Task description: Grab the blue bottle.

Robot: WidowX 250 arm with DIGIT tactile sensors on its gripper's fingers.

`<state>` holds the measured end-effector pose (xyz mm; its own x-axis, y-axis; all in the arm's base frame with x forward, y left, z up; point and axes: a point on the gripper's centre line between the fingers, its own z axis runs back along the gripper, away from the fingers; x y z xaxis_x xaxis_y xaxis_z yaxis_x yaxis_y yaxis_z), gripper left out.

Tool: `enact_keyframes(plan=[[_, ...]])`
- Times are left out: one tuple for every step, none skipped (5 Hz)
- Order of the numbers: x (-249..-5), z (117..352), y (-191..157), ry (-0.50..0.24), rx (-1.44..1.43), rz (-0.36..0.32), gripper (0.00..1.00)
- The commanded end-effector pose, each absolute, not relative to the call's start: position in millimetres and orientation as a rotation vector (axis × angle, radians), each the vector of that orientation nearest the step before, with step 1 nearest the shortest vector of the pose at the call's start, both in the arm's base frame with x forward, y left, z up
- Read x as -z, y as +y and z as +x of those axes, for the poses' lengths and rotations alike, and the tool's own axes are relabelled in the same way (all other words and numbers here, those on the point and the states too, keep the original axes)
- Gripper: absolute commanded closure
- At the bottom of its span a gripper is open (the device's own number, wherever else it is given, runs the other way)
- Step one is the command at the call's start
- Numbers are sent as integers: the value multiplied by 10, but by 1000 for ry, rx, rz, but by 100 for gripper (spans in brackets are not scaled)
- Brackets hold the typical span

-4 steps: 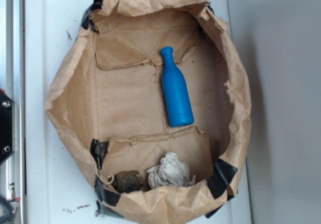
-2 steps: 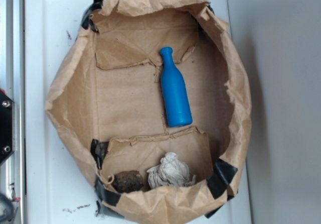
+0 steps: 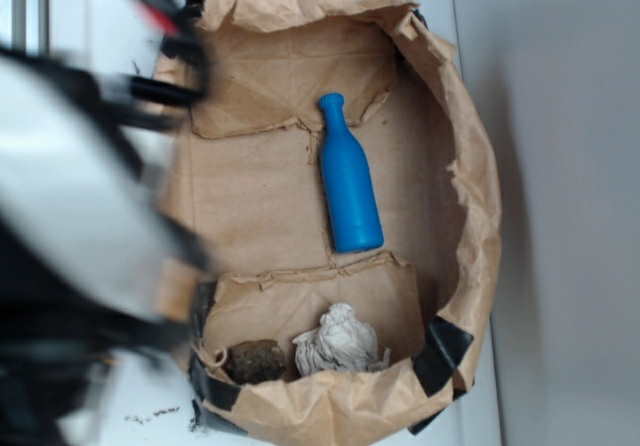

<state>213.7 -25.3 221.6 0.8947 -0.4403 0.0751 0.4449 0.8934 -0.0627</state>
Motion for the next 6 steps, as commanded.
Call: enact_keyframes(plan=[[-1552,3053,142,-92,672,10,0],[-1330,3093,380,-119,648,-23,0],[-1071,2963,459,-113,694,-18,0],[-910,2870,392,-87,753,-32,0],[-666,2977,368,-36,766,-23,0],[-360,3141,226,-2,787,-12,0]])
